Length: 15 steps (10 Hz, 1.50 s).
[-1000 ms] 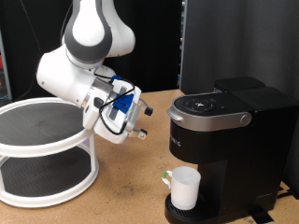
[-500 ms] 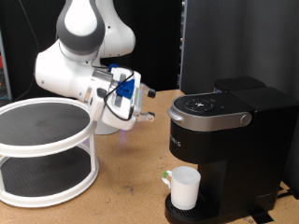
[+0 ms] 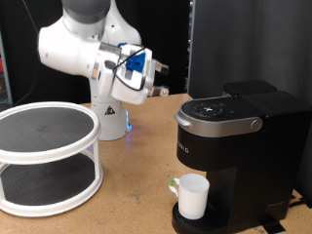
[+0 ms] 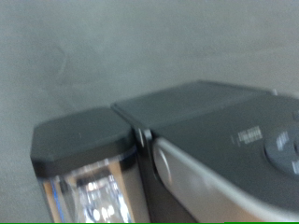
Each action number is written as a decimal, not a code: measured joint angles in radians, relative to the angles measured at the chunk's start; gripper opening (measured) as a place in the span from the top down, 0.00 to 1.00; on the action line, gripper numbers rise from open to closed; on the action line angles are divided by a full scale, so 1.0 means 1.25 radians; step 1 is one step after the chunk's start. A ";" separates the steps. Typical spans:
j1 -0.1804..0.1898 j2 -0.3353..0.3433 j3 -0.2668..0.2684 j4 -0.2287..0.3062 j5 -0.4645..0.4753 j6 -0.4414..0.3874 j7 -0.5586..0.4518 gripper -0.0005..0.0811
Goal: Make a cup of coffee with the keurig machine
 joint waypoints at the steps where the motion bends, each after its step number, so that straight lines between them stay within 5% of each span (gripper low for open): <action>1: 0.000 -0.032 0.012 0.000 -0.005 0.012 0.027 0.01; 3: -0.006 -0.086 0.027 -0.003 -0.034 0.017 0.087 0.01; 8: 0.014 -0.081 0.063 0.039 -0.045 0.017 0.039 0.01; 11: 0.022 -0.058 0.143 0.129 -0.277 0.004 0.077 0.01; 12: 0.026 -0.043 0.157 0.151 -0.300 -0.001 0.080 0.01; 15: 0.030 -0.025 0.161 0.164 -0.254 0.001 0.106 0.01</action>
